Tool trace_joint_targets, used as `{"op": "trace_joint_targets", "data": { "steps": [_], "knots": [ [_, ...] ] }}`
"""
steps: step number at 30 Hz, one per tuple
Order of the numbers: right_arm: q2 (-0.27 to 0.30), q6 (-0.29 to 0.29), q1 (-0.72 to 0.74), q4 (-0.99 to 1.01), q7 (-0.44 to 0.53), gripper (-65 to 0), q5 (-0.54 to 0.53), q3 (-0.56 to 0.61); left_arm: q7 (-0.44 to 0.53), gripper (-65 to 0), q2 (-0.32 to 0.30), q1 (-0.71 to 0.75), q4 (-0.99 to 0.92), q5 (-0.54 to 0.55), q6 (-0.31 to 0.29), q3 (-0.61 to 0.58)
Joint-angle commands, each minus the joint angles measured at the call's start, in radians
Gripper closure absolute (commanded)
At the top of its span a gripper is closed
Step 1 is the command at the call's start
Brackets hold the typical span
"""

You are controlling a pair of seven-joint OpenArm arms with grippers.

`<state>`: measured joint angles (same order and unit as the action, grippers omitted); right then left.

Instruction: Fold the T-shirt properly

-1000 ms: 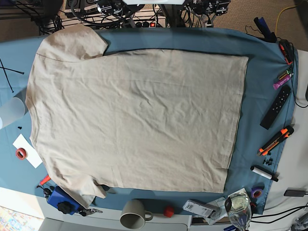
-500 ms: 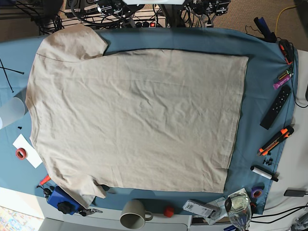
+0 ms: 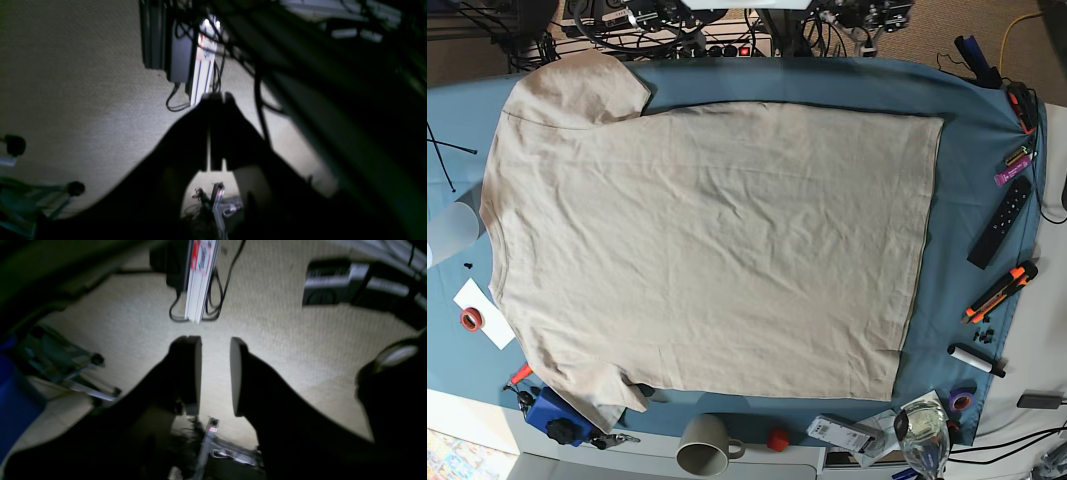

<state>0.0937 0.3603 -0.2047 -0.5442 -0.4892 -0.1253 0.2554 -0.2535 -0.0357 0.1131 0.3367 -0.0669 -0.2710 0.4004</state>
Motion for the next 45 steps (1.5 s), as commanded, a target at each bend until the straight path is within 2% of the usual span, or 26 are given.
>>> {"op": "trace_joint_targets", "data": {
  "steps": [1,3,5,10,15,18,23,29,32,35,38,45],
  "knots": [
    [0.019,0.008,-0.015,-0.036,-0.026,-15.7,-0.019,-0.002,-0.014,0.0,-0.013,0.026,0.011,0.000,-0.033,-0.001],
    [0.042,0.008,-0.054,-0.120,-0.068,-15.7,-0.048,-0.002,-0.016,0.0,-0.035,0.066,0.037,0.001,-0.092,-0.001],
    [0.071,0.009,-0.100,-0.219,-0.097,-15.7,-0.062,-0.002,-0.016,0.0,-0.058,0.112,0.072,0.032,-0.120,-0.001],
    [0.154,0.009,-0.241,-0.473,-0.110,-15.7,-0.062,-0.002,-0.032,0.0,-0.106,0.238,0.197,0.203,-0.123,-0.001],
    [0.222,0.006,-0.389,-0.690,-0.111,-15.7,-0.061,-0.002,-0.047,0.0,-0.135,0.352,0.351,0.266,-0.123,-0.001],
    [0.242,-0.020,-0.481,-0.808,-0.127,-15.7,-0.061,-0.036,-0.070,0.0,-0.142,0.420,0.451,0.298,-0.123,-0.001],
    [0.241,-0.021,-0.641,-1.006,-0.145,-15.7,-0.116,-0.198,-0.133,0.0,-0.142,0.530,0.628,0.389,-0.123,-0.001],
    [0.241,-0.019,-0.808,-1.249,-0.264,-15.7,-0.292,-0.453,-0.136,0.0,-0.142,0.659,0.850,0.405,-0.124,-0.001],
    [0.237,0.013,-0.863,-1.362,-0.310,-15.7,-0.377,-0.598,-0.136,0.0,-0.142,0.708,0.953,0.405,-0.124,-0.001],
    [0.217,0.045,-0.894,-1.466,-0.357,-15.7,-0.465,-0.753,-0.136,0.0,-0.142,0.738,1.028,0.405,-0.124,-0.001],
    [0.195,0.051,-0.895,-1.550,-0.399,-15.7,-0.533,-0.903,-0.136,0.0,-0.142,0.743,1.065,0.405,-0.124,-0.001],
    [0.192,0.048,-0.878,-1.656,-0.387,-15.7,-0.541,-1.146,-0.136,0.0,-0.142,0.743,1.080,0.405,-0.124,-0.001]
  ]
}}
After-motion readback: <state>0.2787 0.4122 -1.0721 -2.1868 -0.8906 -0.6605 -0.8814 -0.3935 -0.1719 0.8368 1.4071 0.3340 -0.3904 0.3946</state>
